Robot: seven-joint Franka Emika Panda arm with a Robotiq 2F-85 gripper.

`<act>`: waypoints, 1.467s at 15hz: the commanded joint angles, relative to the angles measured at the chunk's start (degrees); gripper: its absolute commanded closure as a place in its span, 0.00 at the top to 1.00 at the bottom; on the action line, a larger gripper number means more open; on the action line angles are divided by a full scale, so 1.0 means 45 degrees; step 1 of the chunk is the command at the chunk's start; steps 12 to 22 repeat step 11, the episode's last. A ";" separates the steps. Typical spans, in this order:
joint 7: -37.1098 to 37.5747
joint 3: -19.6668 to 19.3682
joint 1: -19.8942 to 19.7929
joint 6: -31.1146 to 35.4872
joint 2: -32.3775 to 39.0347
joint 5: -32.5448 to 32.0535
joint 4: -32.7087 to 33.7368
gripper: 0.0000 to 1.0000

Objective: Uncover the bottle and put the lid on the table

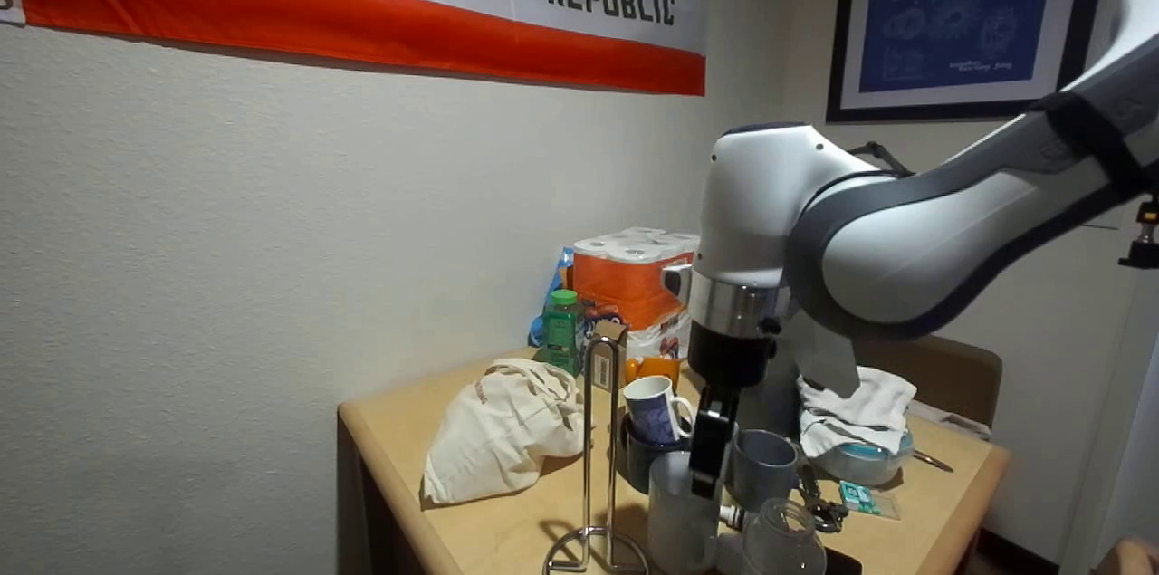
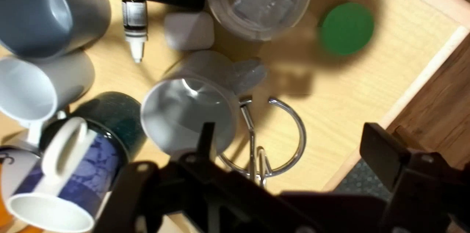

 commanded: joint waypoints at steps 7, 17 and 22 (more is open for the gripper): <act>-0.0067 -0.0794 -0.0829 -0.1846 -0.1636 0.1294 -0.1256 1.00; -0.0410 -0.0856 -0.0784 -0.1918 -0.1760 0.1953 -0.1425 1.00; -0.0410 -0.0856 -0.0784 -0.1918 -0.1760 0.1953 -0.1425 1.00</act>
